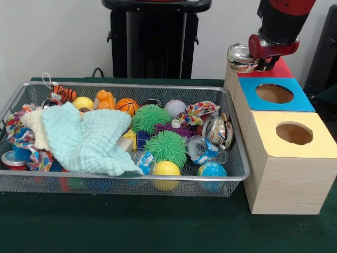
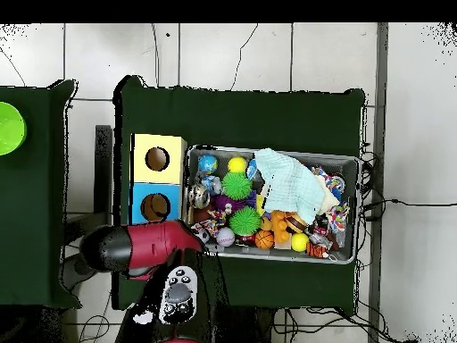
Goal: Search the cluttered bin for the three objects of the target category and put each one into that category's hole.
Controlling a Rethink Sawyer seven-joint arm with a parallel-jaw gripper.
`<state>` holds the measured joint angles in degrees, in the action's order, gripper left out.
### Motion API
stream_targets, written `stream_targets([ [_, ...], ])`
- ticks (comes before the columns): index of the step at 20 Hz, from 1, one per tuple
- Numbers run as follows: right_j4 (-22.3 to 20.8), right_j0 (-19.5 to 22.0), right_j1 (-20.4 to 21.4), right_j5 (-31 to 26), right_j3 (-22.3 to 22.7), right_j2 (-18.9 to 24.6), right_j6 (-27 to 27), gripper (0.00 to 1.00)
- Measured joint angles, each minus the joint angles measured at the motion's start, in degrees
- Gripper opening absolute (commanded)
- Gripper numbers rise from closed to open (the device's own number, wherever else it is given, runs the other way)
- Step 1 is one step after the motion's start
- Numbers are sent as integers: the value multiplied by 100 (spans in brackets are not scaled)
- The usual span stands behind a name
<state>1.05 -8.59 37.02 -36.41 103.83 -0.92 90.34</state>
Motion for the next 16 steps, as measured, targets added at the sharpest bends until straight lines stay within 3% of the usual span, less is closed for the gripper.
stream_targets([
  [15, 0, -38, -2, 7, -7, -34, 0, 100],
  [16, 6, -41, -4, 15, -10, -31, 0, 0],
])
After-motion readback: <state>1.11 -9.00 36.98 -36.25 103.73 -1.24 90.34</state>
